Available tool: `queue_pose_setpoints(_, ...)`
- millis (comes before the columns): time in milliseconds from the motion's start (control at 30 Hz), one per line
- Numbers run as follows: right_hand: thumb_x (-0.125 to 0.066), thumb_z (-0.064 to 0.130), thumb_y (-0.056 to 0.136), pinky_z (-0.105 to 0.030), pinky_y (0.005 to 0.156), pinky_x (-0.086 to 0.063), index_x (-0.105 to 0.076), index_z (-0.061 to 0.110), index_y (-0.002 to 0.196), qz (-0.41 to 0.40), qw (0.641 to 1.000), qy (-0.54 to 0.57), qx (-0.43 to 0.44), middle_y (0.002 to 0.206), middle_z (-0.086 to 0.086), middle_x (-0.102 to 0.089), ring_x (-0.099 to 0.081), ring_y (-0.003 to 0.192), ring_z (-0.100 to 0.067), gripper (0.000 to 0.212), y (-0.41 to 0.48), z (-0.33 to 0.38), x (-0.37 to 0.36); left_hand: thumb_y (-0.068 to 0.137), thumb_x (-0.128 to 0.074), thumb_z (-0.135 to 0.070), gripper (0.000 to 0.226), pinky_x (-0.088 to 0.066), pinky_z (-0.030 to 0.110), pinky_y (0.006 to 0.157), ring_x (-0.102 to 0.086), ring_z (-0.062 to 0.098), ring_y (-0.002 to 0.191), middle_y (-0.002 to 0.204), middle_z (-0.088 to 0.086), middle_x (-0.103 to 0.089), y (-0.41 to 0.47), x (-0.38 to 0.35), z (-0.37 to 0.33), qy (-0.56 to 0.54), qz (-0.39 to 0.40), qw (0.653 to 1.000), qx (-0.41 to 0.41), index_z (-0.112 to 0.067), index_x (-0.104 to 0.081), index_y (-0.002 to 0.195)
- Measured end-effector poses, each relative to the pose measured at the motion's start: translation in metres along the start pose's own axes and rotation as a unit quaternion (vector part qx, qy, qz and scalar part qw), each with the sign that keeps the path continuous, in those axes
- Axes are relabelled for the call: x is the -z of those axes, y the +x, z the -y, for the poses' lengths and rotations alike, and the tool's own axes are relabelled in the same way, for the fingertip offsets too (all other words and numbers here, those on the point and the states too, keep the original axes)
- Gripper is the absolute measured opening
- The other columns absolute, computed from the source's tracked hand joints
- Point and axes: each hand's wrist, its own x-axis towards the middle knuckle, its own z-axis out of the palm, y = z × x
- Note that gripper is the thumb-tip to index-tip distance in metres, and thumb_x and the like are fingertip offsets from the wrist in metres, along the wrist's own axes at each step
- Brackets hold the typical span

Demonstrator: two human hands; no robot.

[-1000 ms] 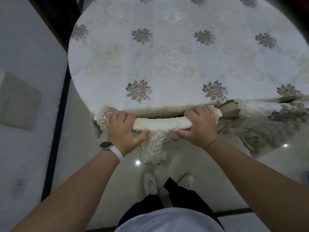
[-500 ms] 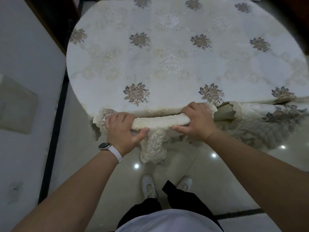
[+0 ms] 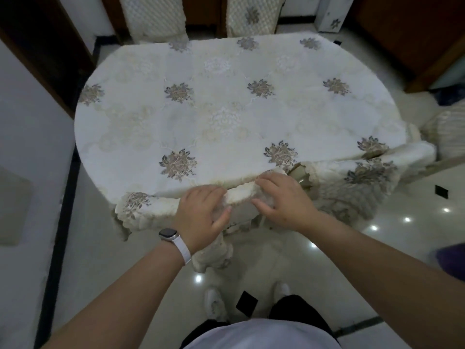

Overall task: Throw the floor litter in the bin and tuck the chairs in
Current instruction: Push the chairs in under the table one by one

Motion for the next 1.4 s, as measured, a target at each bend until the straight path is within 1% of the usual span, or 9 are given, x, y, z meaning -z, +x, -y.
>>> queue_pose_setpoints(133,-0.047,0.054,0.088,-0.044,0.103,-0.040,-0.061,0.016,0.126,0.011,0.997,-0.075,-0.017,0.129,-0.004,-0.059,-0.053,0.118,-0.026,0.055,-0.018,-0.035,0.026,0.089,-0.053,-0.039,0.042,-0.043,0.041,0.100,-0.059,0.026,0.114,0.122,0.005,-0.066,0.029,-0.020,-0.035,0.003,0.011,0.999,-0.039,-0.013,-0.066,0.120)
queue_pose_setpoints(267,-0.046,0.056,0.087,-0.047,0.106,-0.038,-0.058,0.017,0.126,0.018,0.994,-0.098,-0.045,0.131,-0.004,-0.057,-0.050,0.121,-0.027,0.056,-0.035,-0.081,0.049,0.089,-0.055,-0.037,0.042,-0.045,0.043,0.099,-0.058,0.028,0.116,0.126,0.007,-0.064,0.059,-0.044,-0.071,0.020,0.027,0.997,-0.062,-0.013,-0.065,0.122)
queue_pose_setpoints(400,-0.050,0.053,0.088,-0.049,0.104,-0.038,-0.061,0.014,0.120,-0.016,0.993,-0.107,-0.040,0.128,-0.008,-0.059,-0.052,0.119,-0.030,0.051,-0.059,-0.140,0.068,0.087,-0.056,-0.038,0.039,-0.045,0.041,0.097,-0.056,0.028,0.115,0.124,0.005,-0.064,0.092,-0.078,-0.119,0.031,0.033,0.997,-0.068,-0.014,-0.067,0.116)
queue_pose_setpoints(533,-0.048,0.051,0.085,-0.048,0.103,-0.038,-0.062,0.015,0.115,-0.044,0.993,-0.098,-0.039,0.124,-0.008,-0.060,-0.055,0.115,-0.030,0.049,-0.080,-0.203,0.086,0.087,-0.052,-0.042,0.042,-0.046,0.042,0.098,-0.056,0.027,0.118,0.128,0.005,-0.063,0.128,-0.117,-0.175,0.051,0.076,0.994,-0.065,-0.018,-0.066,0.118)
queue_pose_setpoints(667,-0.048,0.053,0.083,-0.045,0.104,-0.034,-0.062,0.017,0.116,-0.038,0.994,-0.087,-0.049,0.124,-0.007,-0.059,-0.053,0.117,-0.027,0.051,-0.097,-0.264,0.099,0.087,-0.054,-0.042,0.043,-0.046,0.045,0.100,-0.056,0.028,0.119,0.131,0.006,-0.062,0.163,-0.154,-0.220,0.070,0.102,0.990,-0.063,-0.018,-0.064,0.121)
queue_pose_setpoints(833,-0.045,0.056,0.085,-0.048,0.105,-0.038,-0.063,0.016,0.119,-0.039,0.994,-0.082,-0.056,0.125,-0.007,-0.061,-0.054,0.120,-0.028,0.055,-0.112,-0.326,0.114,0.088,-0.052,-0.043,0.043,-0.047,0.042,0.098,-0.056,0.026,0.116,0.127,0.004,-0.063,0.189,-0.189,-0.263,0.065,0.091,0.993,-0.034,-0.017,-0.065,0.120)
queue_pose_setpoints(1000,-0.043,0.060,0.084,-0.049,0.104,-0.040,-0.064,0.017,0.118,-0.033,0.995,-0.062,-0.070,0.123,-0.005,-0.063,-0.055,0.120,-0.027,0.058,-0.114,-0.360,0.118,0.086,-0.053,-0.044,0.045,-0.048,0.037,0.093,-0.057,0.022,0.112,0.121,0.004,-0.066,0.205,-0.211,-0.278,0.027,0.070,0.997,-0.004,-0.016,-0.067,0.117)
queue_pose_setpoints(1200,-0.043,0.062,0.086,-0.048,0.106,-0.036,-0.063,0.022,0.122,-0.010,0.997,-0.042,-0.067,0.123,-0.002,-0.061,-0.052,0.122,-0.025,0.057,-0.108,-0.368,0.118,0.086,-0.051,-0.056,0.049,-0.044,0.036,0.087,-0.062,0.020,0.103,0.111,-0.005,-0.068,0.212,-0.237,-0.270,0.021,0.094,0.995,-0.016,-0.022,-0.065,0.118)
queue_pose_setpoints(1400,-0.047,0.062,0.087,-0.045,0.106,-0.037,-0.061,0.024,0.126,-0.005,0.998,-0.029,-0.060,0.124,0.001,-0.060,-0.050,0.121,-0.023,0.057,-0.107,-0.382,0.124,0.085,-0.053,-0.058,0.048,-0.040,0.035,0.077,-0.065,0.021,0.087,0.098,-0.005,-0.070,0.215,-0.247,-0.265,0.030,0.012,0.998,-0.048,-0.021,-0.069,0.109)
